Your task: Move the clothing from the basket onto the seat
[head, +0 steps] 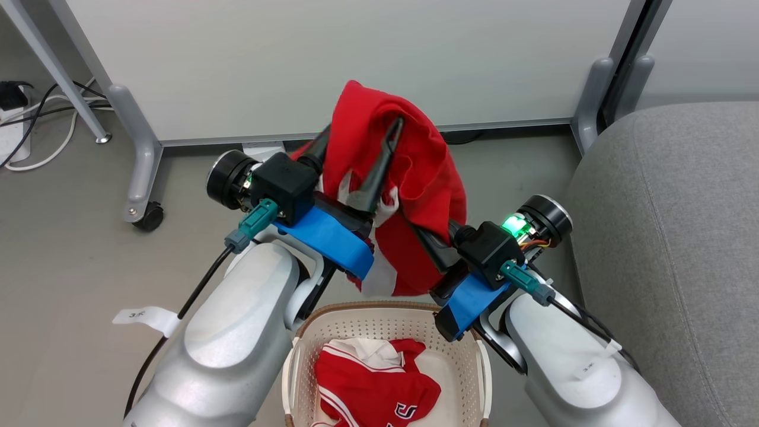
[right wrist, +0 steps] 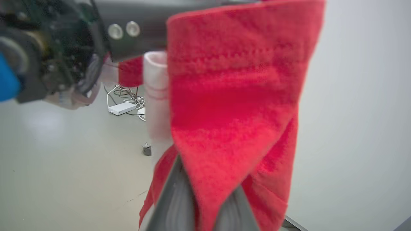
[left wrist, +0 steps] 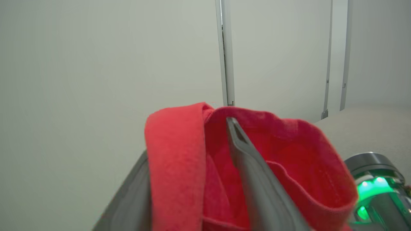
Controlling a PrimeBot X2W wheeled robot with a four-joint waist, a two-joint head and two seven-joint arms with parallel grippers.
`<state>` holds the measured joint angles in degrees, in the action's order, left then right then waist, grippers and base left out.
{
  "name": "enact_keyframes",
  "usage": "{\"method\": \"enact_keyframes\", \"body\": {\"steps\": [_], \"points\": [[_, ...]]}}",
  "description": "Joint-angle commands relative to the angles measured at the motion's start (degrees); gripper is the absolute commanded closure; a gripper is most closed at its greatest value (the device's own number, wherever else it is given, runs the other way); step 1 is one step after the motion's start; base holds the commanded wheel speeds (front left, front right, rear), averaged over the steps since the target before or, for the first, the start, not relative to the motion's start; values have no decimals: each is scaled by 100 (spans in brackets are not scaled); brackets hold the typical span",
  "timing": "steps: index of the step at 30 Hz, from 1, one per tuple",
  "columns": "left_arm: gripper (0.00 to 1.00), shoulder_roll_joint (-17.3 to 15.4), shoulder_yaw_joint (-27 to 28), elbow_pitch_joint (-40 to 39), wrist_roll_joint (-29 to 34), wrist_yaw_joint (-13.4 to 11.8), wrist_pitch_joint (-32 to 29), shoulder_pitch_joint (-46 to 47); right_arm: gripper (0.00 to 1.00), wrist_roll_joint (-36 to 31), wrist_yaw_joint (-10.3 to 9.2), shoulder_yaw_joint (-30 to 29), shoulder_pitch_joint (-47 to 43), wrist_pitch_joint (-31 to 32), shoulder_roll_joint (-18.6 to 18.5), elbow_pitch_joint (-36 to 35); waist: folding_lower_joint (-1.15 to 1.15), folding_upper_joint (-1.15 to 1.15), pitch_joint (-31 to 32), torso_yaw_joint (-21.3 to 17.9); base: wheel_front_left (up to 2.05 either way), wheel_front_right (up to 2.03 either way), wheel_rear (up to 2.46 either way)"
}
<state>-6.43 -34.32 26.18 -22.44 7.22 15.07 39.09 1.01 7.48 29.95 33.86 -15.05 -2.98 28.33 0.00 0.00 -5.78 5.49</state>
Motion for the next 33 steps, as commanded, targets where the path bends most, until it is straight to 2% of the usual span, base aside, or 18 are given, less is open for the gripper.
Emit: {"method": "enact_keyframes", "body": {"steps": [1, 17, 23, 33], "points": [[0, 0, 13, 27, 59, 35, 16, 34, 100, 6, 3, -13, 34, -20, 16, -33, 0, 0, -6, 1, 0, 0, 0], [0, 9, 213, -18, 338, 33, 16, -25, 100, 137, 3, -298, -91, -20, 14, -178, 0, 0, -152, -86, 0, 0, 0], [0, -1, 216, -114, 444, 30, 15, -160, 100, 75, 3, -591, -169, -20, -6, -380, 0, 0, -299, -287, 0, 0, 0], [0, -3, 49, -181, 567, 35, 16, -259, 100, -11, 3, -1190, -478, -21, -274, -856, 0, 0, -498, -733, 0, 0, 0]]}}
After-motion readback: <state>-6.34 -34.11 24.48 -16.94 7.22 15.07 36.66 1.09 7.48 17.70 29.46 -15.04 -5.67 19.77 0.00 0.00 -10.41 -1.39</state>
